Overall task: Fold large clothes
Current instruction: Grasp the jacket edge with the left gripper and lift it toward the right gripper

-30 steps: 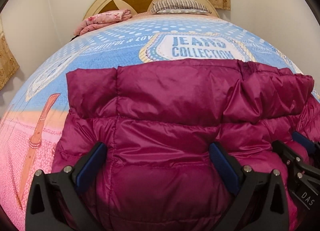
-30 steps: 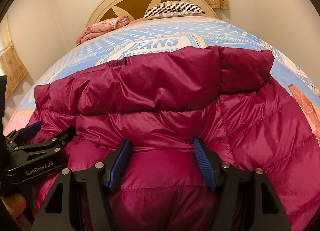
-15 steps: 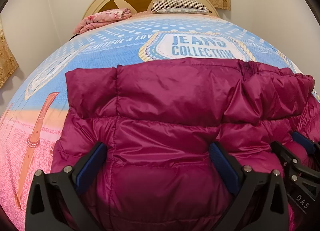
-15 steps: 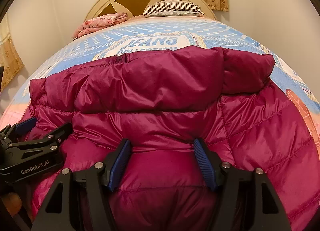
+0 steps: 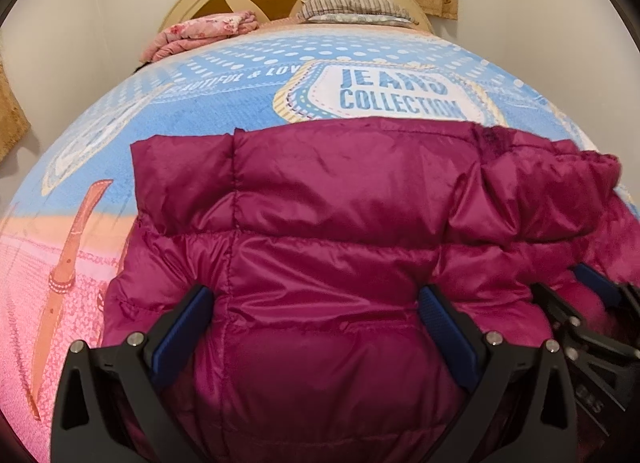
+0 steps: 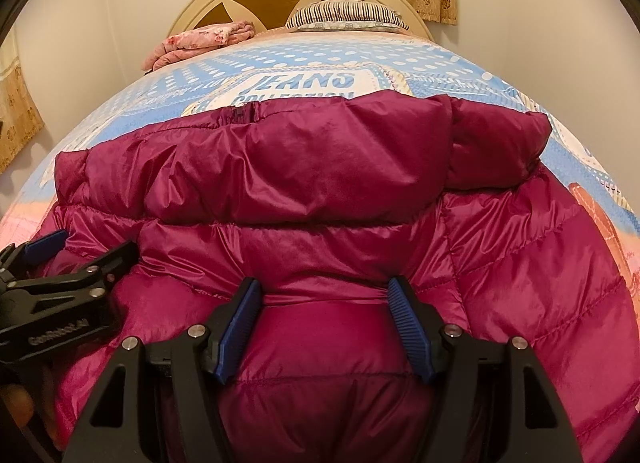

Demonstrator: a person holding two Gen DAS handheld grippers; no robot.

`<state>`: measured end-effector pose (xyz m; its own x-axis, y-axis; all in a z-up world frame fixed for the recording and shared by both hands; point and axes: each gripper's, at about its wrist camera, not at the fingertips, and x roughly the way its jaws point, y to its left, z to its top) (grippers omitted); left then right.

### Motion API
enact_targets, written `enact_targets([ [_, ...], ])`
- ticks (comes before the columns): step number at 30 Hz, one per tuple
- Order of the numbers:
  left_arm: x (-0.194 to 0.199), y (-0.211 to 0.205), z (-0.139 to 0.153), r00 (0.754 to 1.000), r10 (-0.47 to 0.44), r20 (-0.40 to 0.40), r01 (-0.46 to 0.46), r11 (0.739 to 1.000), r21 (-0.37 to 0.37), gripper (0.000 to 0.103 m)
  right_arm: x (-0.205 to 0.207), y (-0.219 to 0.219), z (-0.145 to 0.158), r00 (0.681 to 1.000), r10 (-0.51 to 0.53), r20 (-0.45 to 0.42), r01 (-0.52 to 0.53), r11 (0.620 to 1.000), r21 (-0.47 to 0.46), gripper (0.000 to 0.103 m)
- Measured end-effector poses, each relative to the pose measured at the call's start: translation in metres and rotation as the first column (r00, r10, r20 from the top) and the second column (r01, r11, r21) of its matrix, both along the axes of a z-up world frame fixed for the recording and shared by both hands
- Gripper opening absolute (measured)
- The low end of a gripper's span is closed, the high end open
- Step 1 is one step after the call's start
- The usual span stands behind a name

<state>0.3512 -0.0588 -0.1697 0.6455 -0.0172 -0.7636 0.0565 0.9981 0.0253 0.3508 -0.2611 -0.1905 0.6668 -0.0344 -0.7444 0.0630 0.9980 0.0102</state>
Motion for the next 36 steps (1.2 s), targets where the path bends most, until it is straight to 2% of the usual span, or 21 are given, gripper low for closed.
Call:
enact_targets([
  [3,-0.02,0.009,0.011,1.0,-0.018,0.019,0.018,1.0,-0.003,0.103,0.0,0.0,-0.001,1.0,-0.001,0.0,0.001,1.0,0.001,0.068],
  [6,-0.057,0.028,0.027,0.995,-0.051,0.08,0.051,0.999,0.002,0.103,0.0,0.0,0.0,1.0,-0.001,0.002,0.001,1.0,0.004,0.068],
  [8,-0.077,0.05,0.032,0.994,-0.036,0.103,0.036,0.999,-0.002,0.103,0.0,0.0,0.0,1.0,0.0,0.004,0.0,1.0,0.007,0.068],
  [11,-0.093,0.085,0.026,0.996,0.012,0.092,-0.008,0.999,-0.043,0.103,0.0,-0.001,0.001,1.0,0.002,0.008,-0.003,1.0,0.019,0.068],
  [15,-0.103,0.126,0.008,0.998,0.065,0.019,-0.06,0.98,-0.191,0.103,-0.001,-0.002,0.002,1.0,0.006,0.007,-0.006,1.0,0.014,0.068],
  [17,-0.108,0.136,0.0,0.998,0.056,-0.012,-0.057,0.952,-0.3,0.103,-0.004,-0.002,0.007,1.0,0.027,-0.002,-0.027,0.999,0.02,0.07],
  [19,-0.108,0.138,-0.002,0.999,0.04,-0.011,-0.041,0.933,-0.357,0.103,-0.017,-0.005,0.02,1.0,0.021,0.0,-0.021,0.999,0.05,0.07],
  [21,-0.107,0.135,-0.003,1.0,0.021,-0.001,-0.02,0.921,-0.389,0.099,-0.044,-0.008,0.04,0.998,0.006,0.057,-0.012,0.994,0.109,0.07],
  [22,-0.103,0.133,-0.005,1.0,0.006,-0.001,-0.006,0.916,-0.4,0.098,-0.055,-0.005,0.047,0.997,0.021,0.075,-0.029,0.994,0.109,0.07],
  [24,-0.094,0.132,-0.006,1.0,-0.007,-0.002,0.005,0.907,-0.42,0.087,-0.078,0.01,0.055,0.993,0.07,0.091,-0.074,0.996,0.046,0.071],
  [26,-0.087,0.132,-0.01,1.0,-0.021,-0.016,0.012,0.887,-0.462,0.086,-0.094,0.02,0.053,0.99,0.105,0.092,-0.105,0.994,0.002,0.071],
  [28,-0.083,0.132,-0.013,1.0,-0.025,-0.01,0.017,0.876,-0.482,0.08,-0.101,0.03,0.042,0.989,0.135,0.062,-0.132,0.99,-0.042,0.071],
  [29,-0.081,0.132,-0.013,0.999,-0.034,-0.011,0.024,0.871,-0.49,0.068,-0.102,0.032,0.034,0.989,0.143,0.047,-0.139,0.988,-0.071,0.071],
  [30,-0.079,0.131,-0.016,0.997,-0.069,-0.018,0.049,0.842,-0.537,0.044,-0.103,0.035,0.026,0.988,0.15,0.045,-0.145,0.985,-0.093,0.071],
  [31,-0.078,0.131,-0.02,0.994,-0.102,-0.033,0.064,0.81,-0.583,0.036,-0.103,0.036,0.017,0.987,0.151,0.048,-0.145,0.984,-0.102,0.071],
  [32,-0.078,0.13,-0.023,0.993,-0.109,-0.042,0.062,0.8,-0.597,0.032,-0.101,0.039,0.008,0.988,0.149,0.033,-0.145,0.983,-0.112,0.071],
  [33,-0.08,0.129,-0.022,0.993,-0.111,-0.027,0.073,0.798,-0.598,0.024,-0.098,0.043,0.005,0.988,0.151,0.013,-0.148,0.981,-0.129,0.072],
  [36,-0.087,0.128,-0.012,0.993,-0.119,0.011,0.102,0.794,-0.599,0.015,-0.093,0.047,0.004,0.989,0.146,-0.014,-0.146,0.978,-0.147,0.072],
])
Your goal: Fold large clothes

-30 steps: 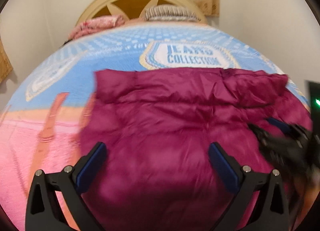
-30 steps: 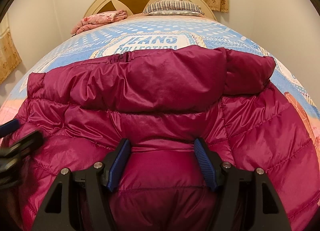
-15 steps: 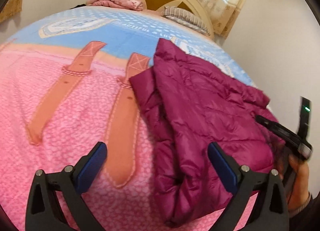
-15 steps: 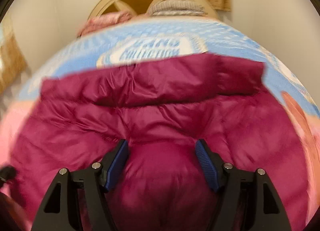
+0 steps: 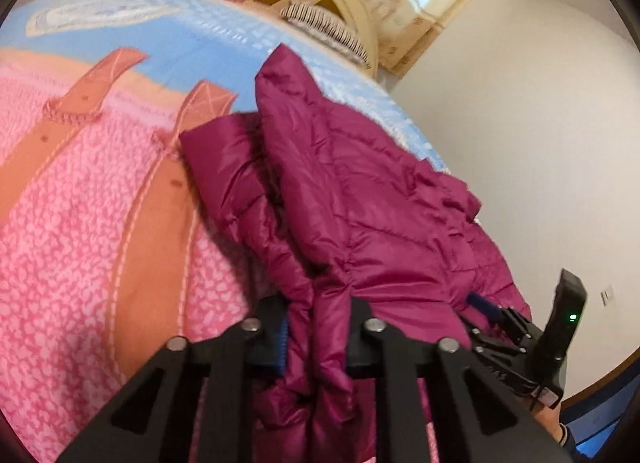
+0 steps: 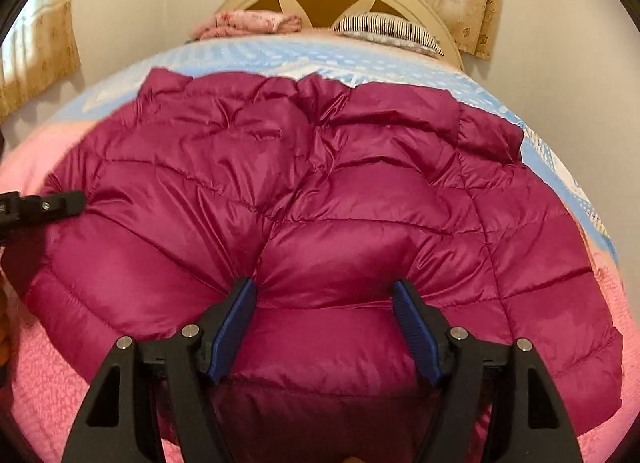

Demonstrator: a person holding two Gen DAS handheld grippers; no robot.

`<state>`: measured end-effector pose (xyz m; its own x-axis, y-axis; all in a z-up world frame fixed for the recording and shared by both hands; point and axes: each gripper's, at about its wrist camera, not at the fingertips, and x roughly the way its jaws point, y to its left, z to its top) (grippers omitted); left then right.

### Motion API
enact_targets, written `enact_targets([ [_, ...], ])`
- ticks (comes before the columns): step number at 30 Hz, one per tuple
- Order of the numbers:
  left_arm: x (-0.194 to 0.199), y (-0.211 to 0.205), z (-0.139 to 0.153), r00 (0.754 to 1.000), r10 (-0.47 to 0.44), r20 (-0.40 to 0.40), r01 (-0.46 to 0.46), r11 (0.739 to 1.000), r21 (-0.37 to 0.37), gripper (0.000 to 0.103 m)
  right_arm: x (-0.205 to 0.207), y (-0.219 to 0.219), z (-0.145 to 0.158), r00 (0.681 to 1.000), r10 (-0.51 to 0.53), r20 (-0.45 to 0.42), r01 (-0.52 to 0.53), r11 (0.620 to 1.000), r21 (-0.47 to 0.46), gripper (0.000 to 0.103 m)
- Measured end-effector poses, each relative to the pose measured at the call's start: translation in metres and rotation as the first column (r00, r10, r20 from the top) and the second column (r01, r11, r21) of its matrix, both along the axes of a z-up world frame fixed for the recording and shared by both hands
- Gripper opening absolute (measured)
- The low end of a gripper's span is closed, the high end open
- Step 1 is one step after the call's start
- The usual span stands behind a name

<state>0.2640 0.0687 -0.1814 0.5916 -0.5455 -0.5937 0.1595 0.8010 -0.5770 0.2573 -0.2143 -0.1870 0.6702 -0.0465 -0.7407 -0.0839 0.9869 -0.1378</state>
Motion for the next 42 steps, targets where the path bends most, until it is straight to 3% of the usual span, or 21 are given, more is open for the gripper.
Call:
enact_targets([
  [4,-0.018,0.007,0.032,0.998,0.003,0.066,0.002,0.996,-0.087,0.012,-0.004,-0.002,0.002,1.0,-0.001,-0.014,0.002,0.999,0.036,0.072],
  [9,-0.053,-0.008,0.098,0.98,-0.031,0.197,0.046,0.996,-0.07,0.011,-0.02,0.027,0.007,0.998,0.057,-0.04,-0.055,0.997,0.05,0.072],
  [12,-0.075,-0.028,0.14,0.957,-0.063,0.284,0.066,0.998,-0.001,0.011,-0.033,0.054,0.01,0.989,0.143,-0.04,-0.137,0.983,0.125,0.072],
  [16,-0.086,-0.069,0.171,0.928,-0.132,0.349,0.098,0.989,0.113,0.011,-0.045,0.078,0.011,0.968,0.25,-0.018,-0.24,0.945,0.222,0.072],
  [18,-0.086,-0.088,0.172,0.914,-0.164,0.371,0.102,0.978,0.181,0.011,-0.048,0.073,0.012,0.961,0.276,-0.008,-0.265,0.93,0.253,0.072],
  [23,-0.079,-0.121,0.168,0.899,-0.223,0.377,0.153,0.966,0.207,0.011,-0.063,0.009,0.027,0.963,0.268,0.011,-0.247,0.869,0.43,0.072],
  [28,-0.062,-0.163,0.151,0.882,-0.279,0.379,0.198,0.951,0.239,0.011,-0.083,-0.088,0.05,0.994,0.079,0.073,-0.106,0.824,0.557,0.072],
  [30,-0.054,-0.173,0.139,0.884,-0.295,0.364,0.217,0.946,0.241,0.011,-0.085,-0.125,0.057,0.996,-0.035,0.078,-0.018,0.804,0.594,0.072],
  [33,-0.044,-0.192,0.121,0.884,-0.32,0.34,0.232,0.933,0.274,0.011,-0.08,-0.159,0.061,0.989,-0.124,0.075,0.05,0.778,0.627,0.072],
  [38,-0.046,-0.219,0.092,0.871,-0.384,0.305,0.264,0.891,0.369,0.011,-0.066,-0.167,0.069,0.988,-0.118,0.1,0.017,0.727,0.687,0.072],
  [42,-0.055,-0.228,0.073,0.857,-0.421,0.299,0.266,0.856,0.443,0.014,-0.049,-0.151,0.086,0.988,-0.055,0.142,-0.054,0.748,0.662,0.072],
])
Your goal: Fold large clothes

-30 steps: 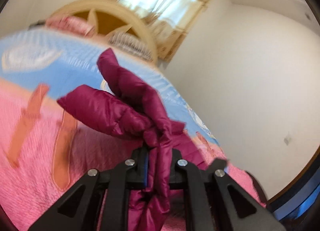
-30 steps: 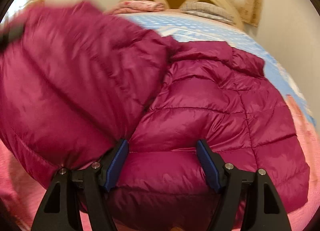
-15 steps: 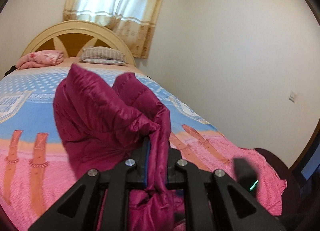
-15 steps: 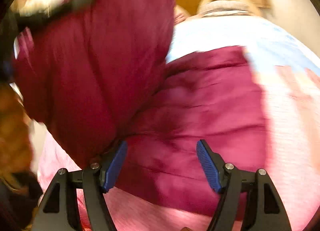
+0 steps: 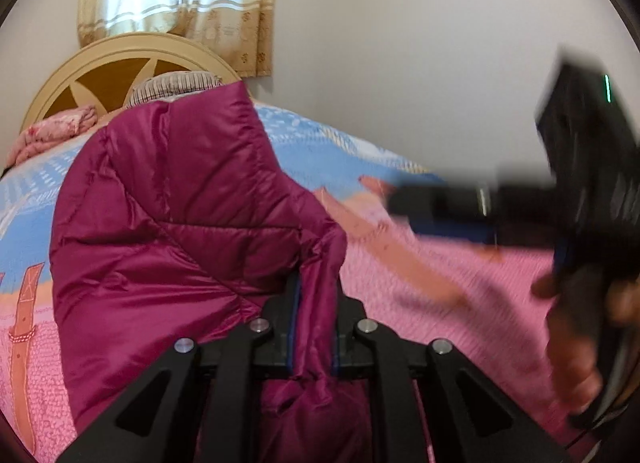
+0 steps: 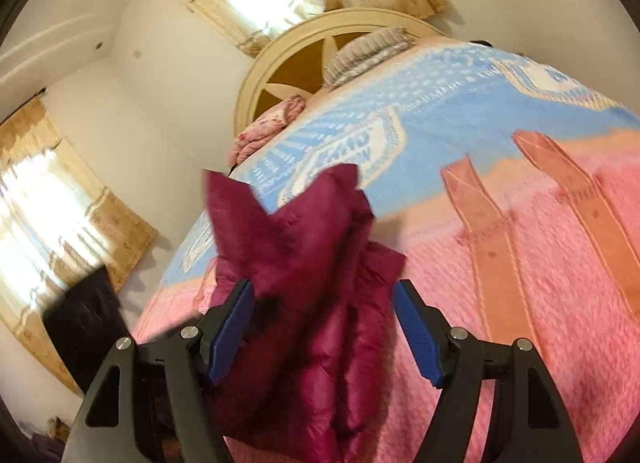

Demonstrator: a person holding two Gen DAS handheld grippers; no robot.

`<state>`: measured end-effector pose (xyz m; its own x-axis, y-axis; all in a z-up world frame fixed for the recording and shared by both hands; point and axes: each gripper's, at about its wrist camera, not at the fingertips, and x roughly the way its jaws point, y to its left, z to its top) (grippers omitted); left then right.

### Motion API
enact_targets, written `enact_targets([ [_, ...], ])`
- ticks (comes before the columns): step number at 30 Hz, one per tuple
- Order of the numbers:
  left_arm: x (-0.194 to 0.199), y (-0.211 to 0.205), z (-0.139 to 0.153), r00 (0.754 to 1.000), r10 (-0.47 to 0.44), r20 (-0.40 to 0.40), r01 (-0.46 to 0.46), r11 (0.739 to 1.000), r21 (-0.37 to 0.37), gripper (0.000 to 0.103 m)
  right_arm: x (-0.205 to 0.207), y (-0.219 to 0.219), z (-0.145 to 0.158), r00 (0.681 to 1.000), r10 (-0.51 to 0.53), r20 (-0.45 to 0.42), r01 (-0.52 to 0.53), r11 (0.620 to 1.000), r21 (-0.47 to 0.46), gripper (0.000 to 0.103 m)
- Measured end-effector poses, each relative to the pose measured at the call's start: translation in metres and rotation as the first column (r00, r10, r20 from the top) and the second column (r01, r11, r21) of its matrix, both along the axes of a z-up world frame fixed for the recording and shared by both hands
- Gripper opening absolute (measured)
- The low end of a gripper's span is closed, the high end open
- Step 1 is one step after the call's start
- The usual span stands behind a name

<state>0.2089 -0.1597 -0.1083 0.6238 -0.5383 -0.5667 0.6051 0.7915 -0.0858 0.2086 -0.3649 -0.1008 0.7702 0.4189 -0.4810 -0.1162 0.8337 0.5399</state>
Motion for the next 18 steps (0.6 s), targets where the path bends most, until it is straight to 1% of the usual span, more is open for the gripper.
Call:
enact_targets([
  [2,-0.002,-0.001,-0.002,1.0,-0.007,0.0,0.007,1.0,0.009,0.017,0.011,0.007,0.009,0.999,0.042,0.008,-0.042,0.999,-0.02,0.072],
  [3,-0.004,0.0,-0.002,1.0,-0.008,0.004,0.008,1.0,0.013,0.022,0.02,0.012,0.011,0.998,0.058,-0.001,-0.058,0.998,-0.034,0.072],
  [4,-0.005,0.0,0.0,1.0,-0.008,0.01,0.008,1.0,0.017,0.022,0.032,0.016,0.013,0.997,0.083,-0.009,-0.083,0.995,-0.049,0.072],
  [5,-0.008,0.0,0.001,1.0,-0.012,0.011,0.012,1.0,0.022,0.022,0.04,0.024,0.015,0.993,0.117,-0.025,-0.119,0.991,-0.063,0.072],
  [7,-0.014,0.0,0.002,1.0,-0.02,0.02,0.019,0.999,0.034,0.027,0.057,0.039,0.012,0.976,0.199,-0.086,-0.204,0.977,-0.062,0.072],
  [8,-0.017,-0.006,0.0,1.0,-0.019,0.021,0.018,0.999,0.046,0.038,0.064,0.047,0.008,0.972,0.204,-0.12,-0.214,0.973,-0.081,0.061],
  [9,-0.021,-0.005,0.002,1.0,-0.016,0.024,0.015,0.999,0.052,0.048,0.068,0.052,0.006,0.975,0.176,-0.137,-0.194,0.972,-0.132,0.051],
  [10,-0.028,-0.002,0.004,0.999,-0.01,0.036,0.008,0.998,0.056,0.052,0.073,0.053,0.004,0.977,0.158,-0.146,-0.182,0.969,-0.169,0.036],
  [11,-0.034,0.001,0.006,0.999,-0.007,0.048,0.004,0.998,0.056,0.06,0.074,0.053,0.002,0.977,0.147,-0.153,-0.173,0.969,-0.179,0.034],
  [12,-0.043,0.006,0.009,0.998,-0.002,0.064,-0.001,0.998,0.06,0.069,0.076,0.05,0.0,0.977,0.141,-0.159,-0.167,0.972,-0.165,0.034],
  [14,-0.064,0.021,0.015,0.994,0.002,0.106,-0.008,0.998,0.061,0.078,0.076,0.043,-0.005,0.979,0.11,-0.17,-0.14,0.975,-0.173,0.034],
  [16,-0.09,0.041,0.022,0.987,-0.011,0.159,0.003,0.999,0.053,0.079,0.075,0.036,-0.011,0.98,0.093,-0.178,-0.126,0.976,-0.18,0.034],
  [18,-0.105,0.059,0.025,0.984,-0.008,0.18,-0.002,0.999,0.053,0.083,0.073,0.035,-0.015,0.979,0.075,-0.188,-0.112,0.974,-0.197,0.034],
])
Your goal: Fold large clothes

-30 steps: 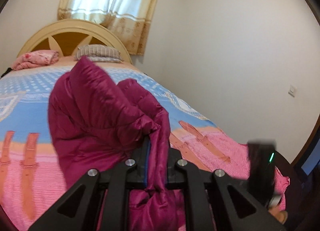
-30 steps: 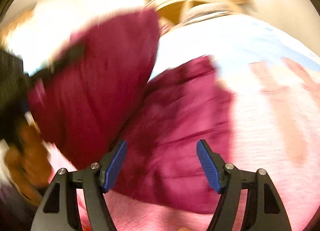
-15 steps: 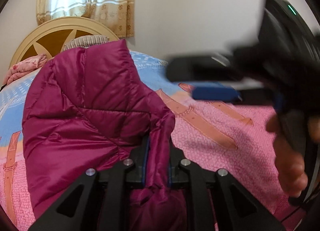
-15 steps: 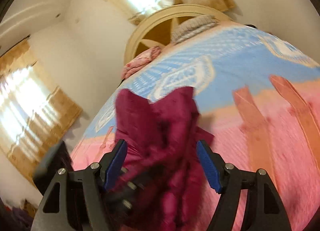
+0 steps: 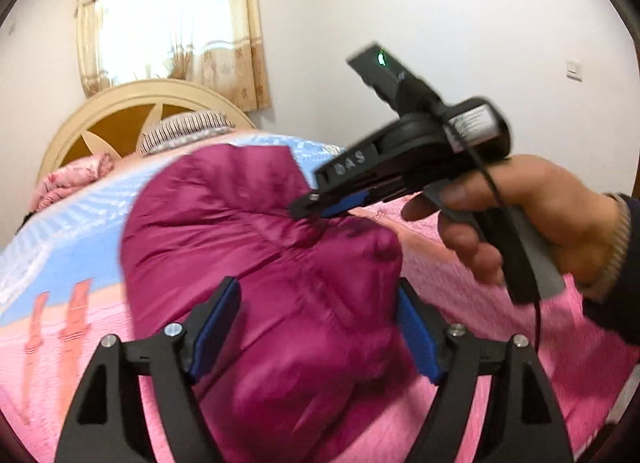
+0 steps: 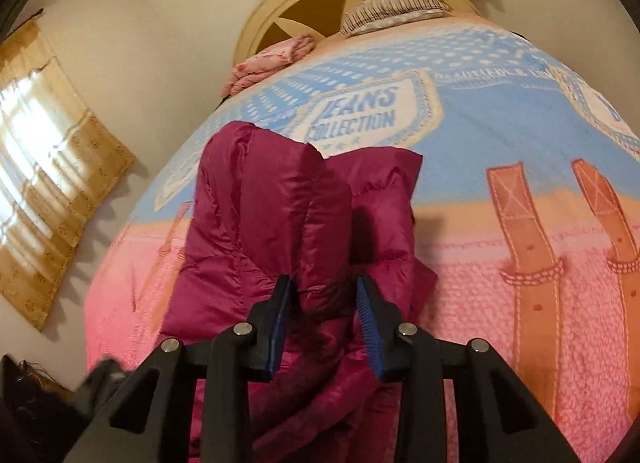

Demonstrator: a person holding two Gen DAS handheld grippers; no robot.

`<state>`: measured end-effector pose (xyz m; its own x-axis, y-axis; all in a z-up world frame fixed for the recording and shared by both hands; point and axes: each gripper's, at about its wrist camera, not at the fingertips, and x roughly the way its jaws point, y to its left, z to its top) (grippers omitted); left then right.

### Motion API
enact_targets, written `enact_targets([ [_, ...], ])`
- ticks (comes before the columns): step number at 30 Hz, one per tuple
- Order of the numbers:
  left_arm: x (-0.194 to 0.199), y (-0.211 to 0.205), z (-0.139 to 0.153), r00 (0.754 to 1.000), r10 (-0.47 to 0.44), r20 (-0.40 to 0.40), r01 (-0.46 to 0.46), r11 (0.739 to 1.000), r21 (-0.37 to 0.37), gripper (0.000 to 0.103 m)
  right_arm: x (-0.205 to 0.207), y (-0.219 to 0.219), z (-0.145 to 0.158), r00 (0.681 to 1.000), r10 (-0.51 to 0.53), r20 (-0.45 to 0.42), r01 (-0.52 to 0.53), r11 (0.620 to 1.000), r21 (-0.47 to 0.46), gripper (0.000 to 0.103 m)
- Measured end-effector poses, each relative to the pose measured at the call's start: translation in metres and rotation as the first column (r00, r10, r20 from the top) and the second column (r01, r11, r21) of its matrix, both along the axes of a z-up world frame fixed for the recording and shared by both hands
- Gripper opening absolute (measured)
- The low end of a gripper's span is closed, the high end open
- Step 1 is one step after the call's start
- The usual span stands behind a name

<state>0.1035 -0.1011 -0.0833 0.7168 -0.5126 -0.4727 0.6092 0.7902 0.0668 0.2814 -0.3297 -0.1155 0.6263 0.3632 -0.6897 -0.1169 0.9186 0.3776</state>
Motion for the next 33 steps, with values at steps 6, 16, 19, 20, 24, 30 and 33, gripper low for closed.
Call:
enact_targets([
  [6,0.018,0.063,0.027,0.994,0.112,0.015,-0.108,0.978,-0.18,0.103,-0.014,0.004,0.001,1.0,-0.014,-0.001,0.014,0.999,-0.049,0.034],
  [16,0.089,0.031,-0.025,0.968,0.214,-0.129,-0.225,0.971,-0.079,0.103,-0.041,0.022,0.074,0.98,-0.135,0.147,0.143,0.989,-0.046,0.034],
  [19,0.084,0.019,-0.028,0.971,0.203,-0.124,-0.212,0.975,-0.066,0.103,-0.04,0.039,0.1,0.966,-0.132,0.224,0.112,0.989,0.097,0.034],
  [20,0.082,0.018,-0.028,0.972,0.202,-0.124,-0.211,0.975,-0.065,0.103,-0.035,0.041,0.102,0.962,-0.135,0.238,0.088,0.976,0.197,0.034],
  [24,0.076,0.03,-0.025,0.965,0.216,-0.147,-0.229,0.97,-0.081,0.103,-0.001,0.051,0.077,0.967,-0.141,0.214,0.051,0.924,0.378,0.035],
  [30,0.093,0.081,-0.011,0.919,0.342,-0.198,-0.374,0.914,-0.157,0.103,0.015,0.03,0.027,0.96,-0.241,0.142,0.191,0.936,0.296,0.035],
  [33,0.117,0.09,0.001,0.884,0.398,-0.246,-0.451,0.865,-0.22,0.103,0.013,0.015,0.01,0.956,-0.264,0.13,0.222,0.937,0.269,0.035],
])
